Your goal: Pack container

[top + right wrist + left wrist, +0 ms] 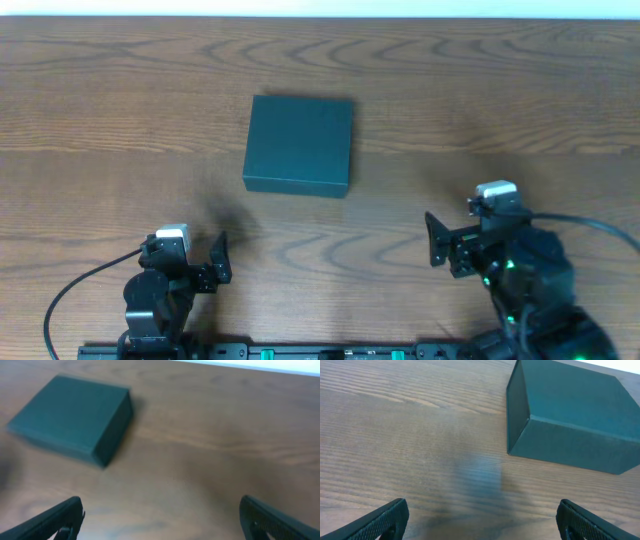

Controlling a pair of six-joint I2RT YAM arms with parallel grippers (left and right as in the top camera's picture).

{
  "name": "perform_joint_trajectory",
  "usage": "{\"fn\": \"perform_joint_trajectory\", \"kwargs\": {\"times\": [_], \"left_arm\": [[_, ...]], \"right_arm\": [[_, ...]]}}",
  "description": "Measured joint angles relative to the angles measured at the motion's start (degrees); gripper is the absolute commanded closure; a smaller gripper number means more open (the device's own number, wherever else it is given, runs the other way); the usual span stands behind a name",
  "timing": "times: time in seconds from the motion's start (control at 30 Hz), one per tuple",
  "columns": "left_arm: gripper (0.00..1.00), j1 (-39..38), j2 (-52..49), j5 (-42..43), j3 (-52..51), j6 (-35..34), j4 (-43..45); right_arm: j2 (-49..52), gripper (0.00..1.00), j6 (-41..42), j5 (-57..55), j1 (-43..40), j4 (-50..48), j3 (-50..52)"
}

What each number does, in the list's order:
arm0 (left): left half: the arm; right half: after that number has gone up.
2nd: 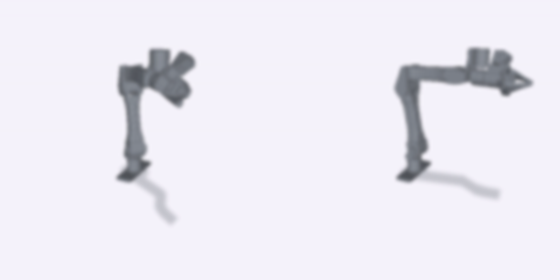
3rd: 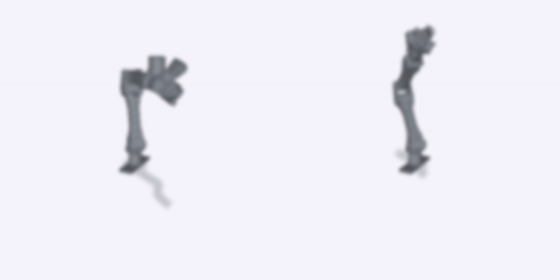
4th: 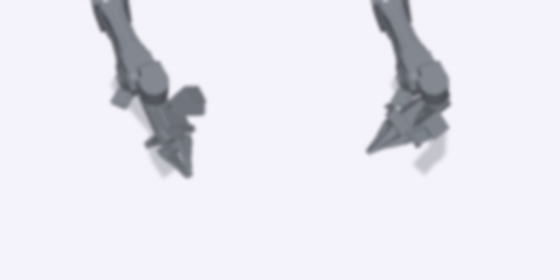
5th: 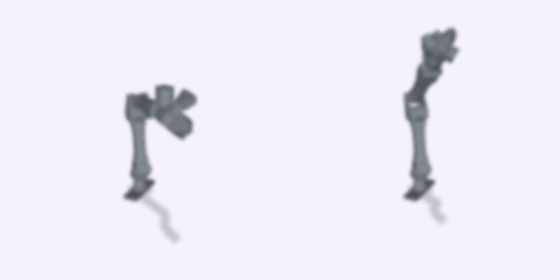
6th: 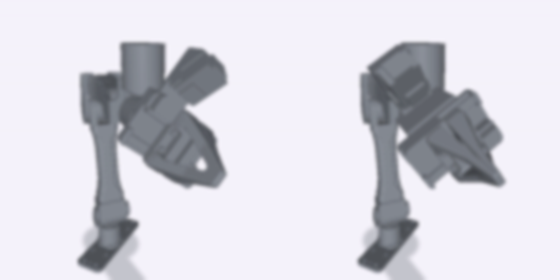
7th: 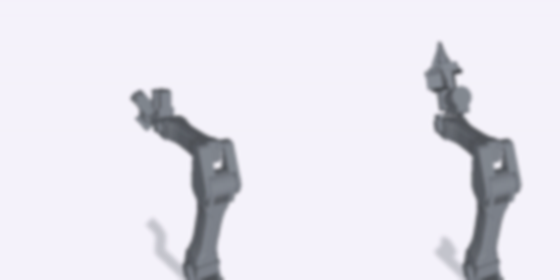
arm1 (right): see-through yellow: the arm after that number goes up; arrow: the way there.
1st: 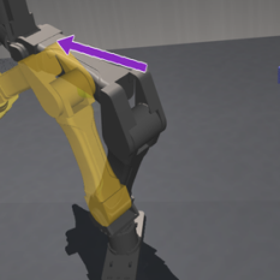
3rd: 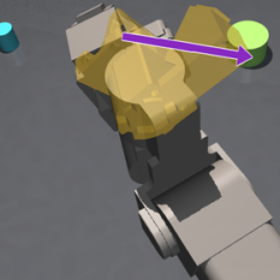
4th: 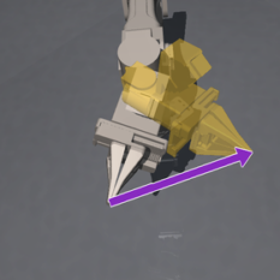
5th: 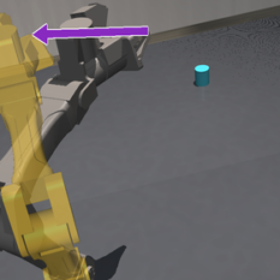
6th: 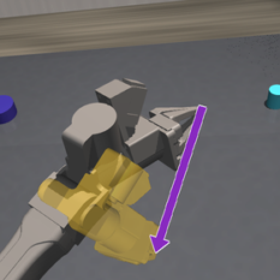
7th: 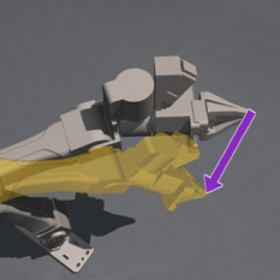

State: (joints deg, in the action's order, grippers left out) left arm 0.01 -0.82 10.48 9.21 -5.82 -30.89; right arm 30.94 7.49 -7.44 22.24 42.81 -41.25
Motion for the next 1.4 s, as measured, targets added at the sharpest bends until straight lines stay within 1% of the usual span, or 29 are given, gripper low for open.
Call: {"fn": "perform_joint_trajectory", "kwargs": {"times": [0.1, 0.2, 0.3, 0.43, 0.7, 1.4], "left_arm": [[0.05, 0.0, 0.0, 0.0, 0.0, 0.0, 0.0], [0.05, 0.0, 0.0, 0.0, 0.0, 0.0, 0.0], [0.05, 0.0, 0.0, 0.0, 0.0, 0.0, 0.0], [0.05, 0.0, 0.1, 0.0, 0.0, 0.0, 0.0], [0.05, 0.0, 0.1, 0.0, 0.0, 0.0, 0.0], [0.04, 0.0, 0.1, 0.0, 0.0, 0.0, 0.0]], "right_arm": [[-4.7, 0.01, -0.2, -1.9, -0.2, -7.4, 10.7], [-10.4, 0.01, -0.3, -2.8, -0.2, -11.9, 20.1], [-16.0, 0.01, -0.3, -3.2, -0.2, -13.3, 26.6], [-21.2, 0.01, -0.3, -3.5, -0.2, -13.6, 31.8], [-29.9, 0.01, -0.8, -4.2, -0.2, -14.0, 33.1], [-30.2, 0.01, -1.0, -3.9, -0.2, -13.9, 33.1]]}}
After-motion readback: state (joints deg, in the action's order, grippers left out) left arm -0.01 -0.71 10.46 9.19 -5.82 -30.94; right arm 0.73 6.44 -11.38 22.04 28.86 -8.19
